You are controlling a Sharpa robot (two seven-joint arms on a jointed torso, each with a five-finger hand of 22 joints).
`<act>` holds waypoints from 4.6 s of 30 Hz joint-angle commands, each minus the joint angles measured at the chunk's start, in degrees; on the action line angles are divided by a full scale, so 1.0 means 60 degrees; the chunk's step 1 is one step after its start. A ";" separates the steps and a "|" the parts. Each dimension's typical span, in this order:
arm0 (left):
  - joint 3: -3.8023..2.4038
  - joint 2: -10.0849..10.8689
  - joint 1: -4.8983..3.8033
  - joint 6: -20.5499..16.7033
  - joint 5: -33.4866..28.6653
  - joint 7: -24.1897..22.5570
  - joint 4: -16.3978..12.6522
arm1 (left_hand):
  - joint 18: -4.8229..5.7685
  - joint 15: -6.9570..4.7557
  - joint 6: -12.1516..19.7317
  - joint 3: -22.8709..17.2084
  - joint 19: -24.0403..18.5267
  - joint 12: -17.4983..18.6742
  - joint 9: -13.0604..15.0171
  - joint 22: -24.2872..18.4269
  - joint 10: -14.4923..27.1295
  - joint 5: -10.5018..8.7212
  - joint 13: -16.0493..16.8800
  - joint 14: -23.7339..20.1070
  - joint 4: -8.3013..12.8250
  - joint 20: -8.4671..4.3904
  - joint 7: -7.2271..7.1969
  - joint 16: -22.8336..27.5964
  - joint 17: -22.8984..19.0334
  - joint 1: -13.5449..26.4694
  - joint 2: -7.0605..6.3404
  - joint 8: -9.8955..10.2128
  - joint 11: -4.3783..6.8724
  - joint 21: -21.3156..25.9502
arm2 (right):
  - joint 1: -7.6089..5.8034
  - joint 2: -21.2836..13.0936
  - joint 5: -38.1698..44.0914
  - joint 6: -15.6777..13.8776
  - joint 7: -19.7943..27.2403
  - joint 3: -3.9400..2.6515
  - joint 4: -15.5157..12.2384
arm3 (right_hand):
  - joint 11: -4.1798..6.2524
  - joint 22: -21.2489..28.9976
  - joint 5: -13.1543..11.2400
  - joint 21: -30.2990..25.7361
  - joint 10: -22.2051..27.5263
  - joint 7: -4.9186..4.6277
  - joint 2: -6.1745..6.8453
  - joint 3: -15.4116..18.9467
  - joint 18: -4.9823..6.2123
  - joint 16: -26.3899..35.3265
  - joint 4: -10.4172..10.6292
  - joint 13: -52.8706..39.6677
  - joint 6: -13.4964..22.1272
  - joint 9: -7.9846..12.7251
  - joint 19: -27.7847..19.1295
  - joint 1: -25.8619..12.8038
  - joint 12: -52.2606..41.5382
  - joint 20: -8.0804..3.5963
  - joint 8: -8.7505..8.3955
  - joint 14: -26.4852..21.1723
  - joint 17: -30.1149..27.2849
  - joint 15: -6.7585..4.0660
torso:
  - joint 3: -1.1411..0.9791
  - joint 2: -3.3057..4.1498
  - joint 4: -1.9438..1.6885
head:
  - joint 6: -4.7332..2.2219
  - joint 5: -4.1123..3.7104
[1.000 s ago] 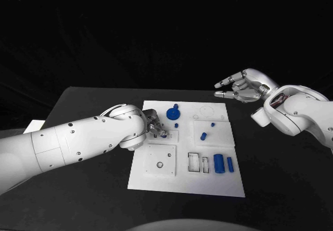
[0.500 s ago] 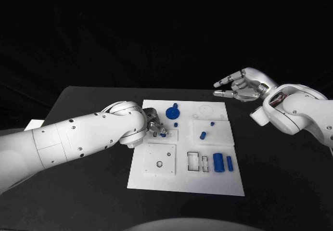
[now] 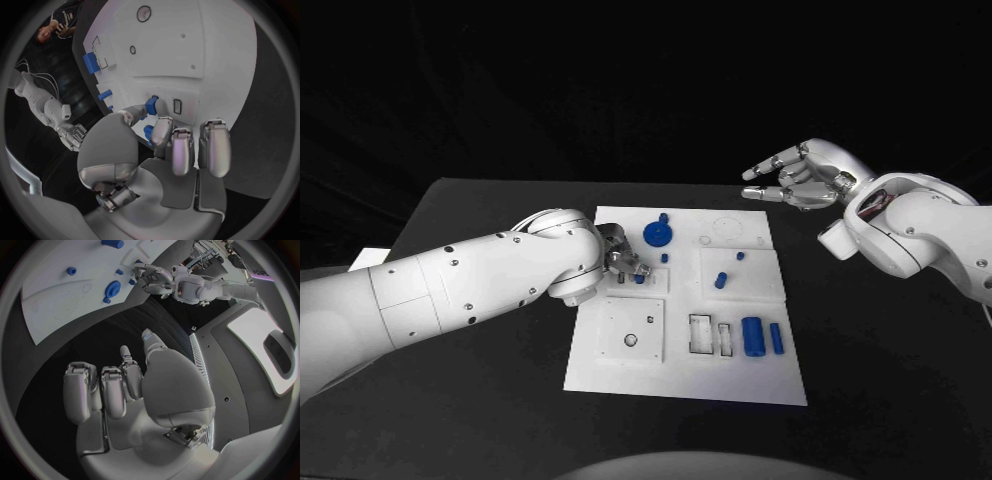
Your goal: Assemble the parts on the task board
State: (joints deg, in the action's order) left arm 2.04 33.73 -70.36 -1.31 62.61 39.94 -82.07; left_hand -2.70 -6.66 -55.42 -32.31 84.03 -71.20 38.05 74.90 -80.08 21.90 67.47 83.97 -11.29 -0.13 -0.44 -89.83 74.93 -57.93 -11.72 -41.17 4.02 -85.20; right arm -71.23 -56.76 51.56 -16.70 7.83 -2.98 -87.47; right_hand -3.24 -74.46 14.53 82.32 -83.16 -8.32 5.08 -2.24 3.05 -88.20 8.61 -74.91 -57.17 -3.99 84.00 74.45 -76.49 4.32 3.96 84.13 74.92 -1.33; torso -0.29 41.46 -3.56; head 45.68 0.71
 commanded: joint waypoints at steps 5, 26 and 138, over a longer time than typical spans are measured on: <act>0.0062 -0.0063 0.0085 0.0376 -0.0232 0.0950 0.0014 | 0.0205 -0.0069 -0.0047 0.0580 0.0674 -0.0066 -0.0028 0.1404 -0.0094 -0.0034 0.0066 0.1006 -0.0269 -0.0097 0.0040 -0.0029 0.2512 0.0121 0.0013 0.0056 -0.0014 -0.0089 | 0.0007 0.0005 0.0000 0.0119 0.0073 0.0000 -0.0016 | 0.0004 0.0032 0.0059 -0.0051 0.0045 0.0022 -0.0073 0.0047 0.0032 0.0052 -0.0003 -0.1042 0.0041 -0.0013 -0.0017 -0.0030 0.0039 0.0059 0.0020 0.0824 0.1854 0.0030 | 0.0001 -0.0007 -0.0003 | -0.0001 -0.0015; 0.0002 0.0184 0.0085 0.0251 -0.0145 0.0982 -0.0212 | 0.0222 -0.0073 -0.0185 0.2717 0.0697 -0.0121 -0.0026 0.1501 -0.0130 -0.0023 0.0154 0.1006 -0.0880 -0.0110 0.0032 -0.0029 0.2512 0.0020 0.0148 0.0081 -0.0005 -0.0130 | 0.0007 0.0002 -0.0018 0.0099 0.0094 0.0000 0.0015 | 0.0002 0.0092 0.0036 -0.0083 0.0062 0.0020 -0.0066 0.0079 0.0044 0.0077 0.0005 -0.1023 0.0049 -0.0012 -0.0040 -0.0063 0.0067 0.0059 0.0015 0.0813 0.1812 0.0031 | 0.0015 -0.0011 -0.0008 | -0.0021 -0.0012; -0.0263 -0.1623 -0.1139 0.3575 -0.0243 -0.0743 0.4317 | 0.0095 0.0163 -0.0100 0.4808 0.0551 0.0642 -0.1051 0.1032 0.0416 -0.2475 -0.0871 0.1006 -0.0875 0.0113 0.0356 -0.0029 0.2512 -0.1772 0.1520 0.1206 -0.0288 0.0371 | 0.0071 0.0350 -0.0110 0.0223 0.0145 0.0029 0.0463 | 0.0000 0.0148 -0.0001 -0.0120 0.0085 0.0018 -0.0110 0.0124 0.0054 0.0108 0.0005 -0.0995 0.0065 -0.0010 -0.0063 -0.0094 0.0103 0.0060 0.0011 0.0801 0.1764 0.0032 | 0.0025 0.0031 0.0014 | -0.0235 0.0114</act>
State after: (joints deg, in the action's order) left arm 0.47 24.04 -77.20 19.47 61.74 35.52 -56.04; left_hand -2.72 -5.33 -55.70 -3.23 84.03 -67.22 31.69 74.92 -77.30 6.81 62.18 83.87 -16.51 0.90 1.94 -89.83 74.92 -67.88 -2.59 -33.61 2.26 -82.76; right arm -70.85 -54.73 50.78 -16.18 8.17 -2.80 -84.70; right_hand -3.23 -73.67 14.53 81.84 -83.17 -8.32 4.82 -1.75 3.06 -87.87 8.77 -74.91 -57.17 -3.97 83.79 74.19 -76.04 4.53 3.96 84.13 74.90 -1.33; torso -0.12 41.64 -3.47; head 44.23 1.41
